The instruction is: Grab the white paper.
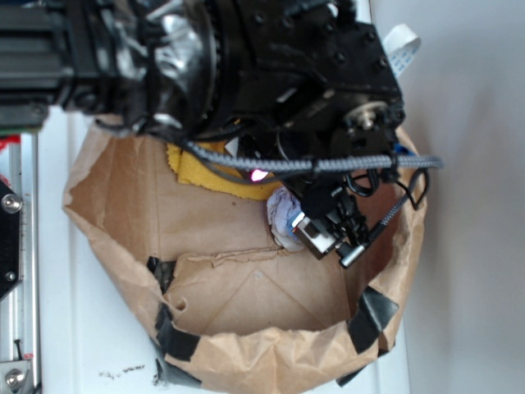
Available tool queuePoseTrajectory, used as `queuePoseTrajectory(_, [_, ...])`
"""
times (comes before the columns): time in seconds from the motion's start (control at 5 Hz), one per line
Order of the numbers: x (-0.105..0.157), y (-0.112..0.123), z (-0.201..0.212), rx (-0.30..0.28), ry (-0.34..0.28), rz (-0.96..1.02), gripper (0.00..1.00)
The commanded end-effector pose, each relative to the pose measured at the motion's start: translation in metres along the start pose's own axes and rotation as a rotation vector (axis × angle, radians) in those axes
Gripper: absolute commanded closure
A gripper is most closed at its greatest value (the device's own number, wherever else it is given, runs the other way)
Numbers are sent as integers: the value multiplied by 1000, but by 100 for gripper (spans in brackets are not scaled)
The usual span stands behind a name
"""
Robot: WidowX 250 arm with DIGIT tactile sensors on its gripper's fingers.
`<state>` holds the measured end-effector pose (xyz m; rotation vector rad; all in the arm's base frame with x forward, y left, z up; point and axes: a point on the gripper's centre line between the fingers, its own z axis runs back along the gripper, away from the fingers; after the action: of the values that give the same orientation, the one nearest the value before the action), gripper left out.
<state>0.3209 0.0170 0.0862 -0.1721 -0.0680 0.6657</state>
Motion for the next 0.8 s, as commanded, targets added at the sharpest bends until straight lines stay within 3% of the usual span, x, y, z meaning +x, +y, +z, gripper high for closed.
queuePoseTrajectory(0.0, [17,-15,17,-43,-56,1,0])
queuePoseTrajectory(0.6, [32,-30,9,-1,-41,47,0])
